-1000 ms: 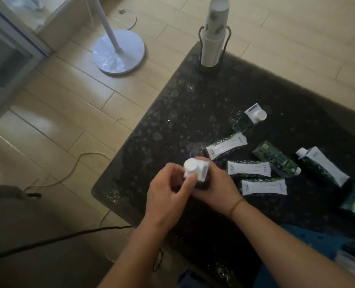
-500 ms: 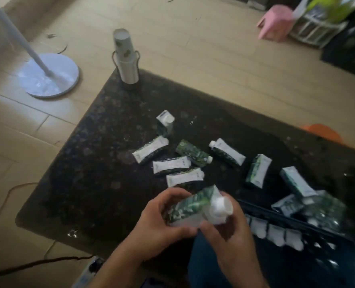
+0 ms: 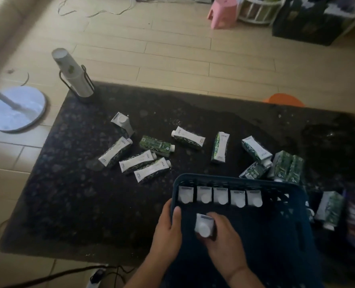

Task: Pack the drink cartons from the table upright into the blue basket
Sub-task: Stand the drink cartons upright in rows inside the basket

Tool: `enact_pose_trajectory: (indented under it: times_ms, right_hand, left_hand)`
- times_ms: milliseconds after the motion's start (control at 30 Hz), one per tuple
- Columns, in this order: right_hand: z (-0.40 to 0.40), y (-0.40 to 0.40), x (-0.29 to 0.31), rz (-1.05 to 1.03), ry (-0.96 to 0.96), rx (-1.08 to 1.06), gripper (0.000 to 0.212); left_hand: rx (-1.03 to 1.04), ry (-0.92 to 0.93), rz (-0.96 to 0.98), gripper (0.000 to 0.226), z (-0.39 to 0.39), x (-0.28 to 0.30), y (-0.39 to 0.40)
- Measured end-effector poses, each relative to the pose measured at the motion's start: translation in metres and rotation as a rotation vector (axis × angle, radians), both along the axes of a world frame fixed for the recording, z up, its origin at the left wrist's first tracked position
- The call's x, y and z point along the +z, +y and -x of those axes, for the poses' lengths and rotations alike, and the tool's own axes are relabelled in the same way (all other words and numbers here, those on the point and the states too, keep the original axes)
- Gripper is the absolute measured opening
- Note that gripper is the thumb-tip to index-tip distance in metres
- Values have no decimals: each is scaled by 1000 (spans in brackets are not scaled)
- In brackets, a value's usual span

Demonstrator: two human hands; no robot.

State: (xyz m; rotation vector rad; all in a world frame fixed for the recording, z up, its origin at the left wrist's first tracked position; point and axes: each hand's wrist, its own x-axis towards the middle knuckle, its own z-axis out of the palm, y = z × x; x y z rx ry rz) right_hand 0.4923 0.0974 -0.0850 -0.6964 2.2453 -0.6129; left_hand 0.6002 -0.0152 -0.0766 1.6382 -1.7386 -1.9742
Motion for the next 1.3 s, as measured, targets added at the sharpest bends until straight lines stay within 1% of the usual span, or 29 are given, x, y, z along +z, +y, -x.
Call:
enact_pose_trajectory:
  times_ms: [33, 100, 167, 267, 400, 433, 533, 600, 667, 767, 867, 900, 967, 1100, 1167, 1200, 1233, 1300]
  right_hand:
    - [-3, -6, -13, -5, 17, 49, 48]
    - [-8, -18, -35, -17, 63, 137, 47]
    - [-12, -30, -48, -12, 100, 168, 47]
    - [-18, -37, -57, 27, 112, 149, 48]
    - [-25, -32, -59, 51, 140, 93, 43]
    - [-26, -33, -59, 72, 147, 99, 44]
    - [-26, -41, -65, 122, 167, 128, 52]
    - [-25, -44, -68, 87, 171, 150, 60]
    - [-25, -43, -68, 36, 161, 184, 61]
    - [-24, -40, -64, -58, 132, 245, 48]
    - [-19, -43, -63, -186, 125, 319, 47]
    - [-18, -45, -63, -197, 131, 319, 48]
    - [-19, -48, -64, -191, 138, 279, 48]
    - [-26, -49, -65, -142, 97, 137, 43]
    - [-26, -49, -64, -158, 94, 132, 43]
    - [-26, -50, -62, -181, 98, 149, 45]
    - [-25, -50, -58, -213, 105, 177, 48]
    - [-24, -49, -46, -297, 121, 263, 60]
  left_hand:
    - [38, -3, -7, 38, 0, 0, 3]
    - [73, -26, -34, 30, 1, 1, 4]
    - [56, -38, -17, 39, 2, -2, 3]
    - [53, -76, -20, 52, -2, -10, 4]
    - [74, -69, -22, 72, -4, -15, 6]
    - [80, -66, -27, 71, -4, -15, 6]
    - [87, -54, -26, 45, -4, -18, 5]
    - [88, -56, -23, 41, -4, -19, 6]
    - [85, -60, -23, 43, -5, -20, 7]
    - [81, -64, -35, 46, -5, -20, 6]
    - [73, -63, -43, 40, -5, -15, 4]
    - [76, -63, -49, 40, -4, -14, 4]
    - [74, -69, -51, 47, -4, -17, 4]
    - [61, -60, -52, 59, -7, -27, 6]
    - [58, -38, -62, 68, -9, -29, 7]
    - [81, -10, -75, 68, -9, -27, 7]
    - [128, 36, -83, 62, -10, -26, 6]
    - [244, 82, -43, 31, -11, -22, -2]
